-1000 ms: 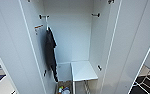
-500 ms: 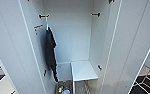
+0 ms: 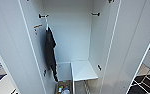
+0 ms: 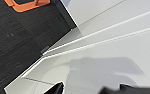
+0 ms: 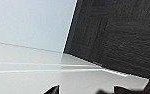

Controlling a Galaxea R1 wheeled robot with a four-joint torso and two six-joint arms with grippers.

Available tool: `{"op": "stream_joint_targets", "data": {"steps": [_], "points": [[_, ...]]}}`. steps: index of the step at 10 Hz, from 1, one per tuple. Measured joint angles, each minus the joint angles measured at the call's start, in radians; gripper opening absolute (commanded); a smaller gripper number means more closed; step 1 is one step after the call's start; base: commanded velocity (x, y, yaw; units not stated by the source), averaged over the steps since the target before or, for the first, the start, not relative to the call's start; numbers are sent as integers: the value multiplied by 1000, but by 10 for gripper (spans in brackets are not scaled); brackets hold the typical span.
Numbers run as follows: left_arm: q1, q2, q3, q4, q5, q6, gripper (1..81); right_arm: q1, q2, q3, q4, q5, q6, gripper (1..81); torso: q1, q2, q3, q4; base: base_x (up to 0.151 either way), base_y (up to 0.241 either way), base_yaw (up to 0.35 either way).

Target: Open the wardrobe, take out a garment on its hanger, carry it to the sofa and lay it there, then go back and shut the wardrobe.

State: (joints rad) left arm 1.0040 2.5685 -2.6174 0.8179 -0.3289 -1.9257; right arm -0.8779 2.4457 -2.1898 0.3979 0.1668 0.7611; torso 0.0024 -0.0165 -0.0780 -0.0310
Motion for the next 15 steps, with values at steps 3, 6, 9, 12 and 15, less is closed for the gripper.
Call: {"op": "stream_joint_targets", "data": {"steps": [3,6,9,12,15], "points": [[-6,92,-32,51,61,-11,811,-8,104,60,-93,40,6,811,0,0,-1,0,0,0,0],[-5,233,-42,228,91,-1,811,-24,246,71,-232,53,13,811,1,0,-1,0,0,0,0],[50,337,-20,435,89,13,811,-156,261,-46,-319,43,14,811,1,1,-1,0,0,0,0],[202,310,-49,636,127,17,811,-240,286,-190,-424,39,13,811,1,1,-1,0,0,0,0],[324,346,-38,896,106,21,811,-361,369,-355,-636,-39,7,811,1,0,0,0,0,0,0]]}}
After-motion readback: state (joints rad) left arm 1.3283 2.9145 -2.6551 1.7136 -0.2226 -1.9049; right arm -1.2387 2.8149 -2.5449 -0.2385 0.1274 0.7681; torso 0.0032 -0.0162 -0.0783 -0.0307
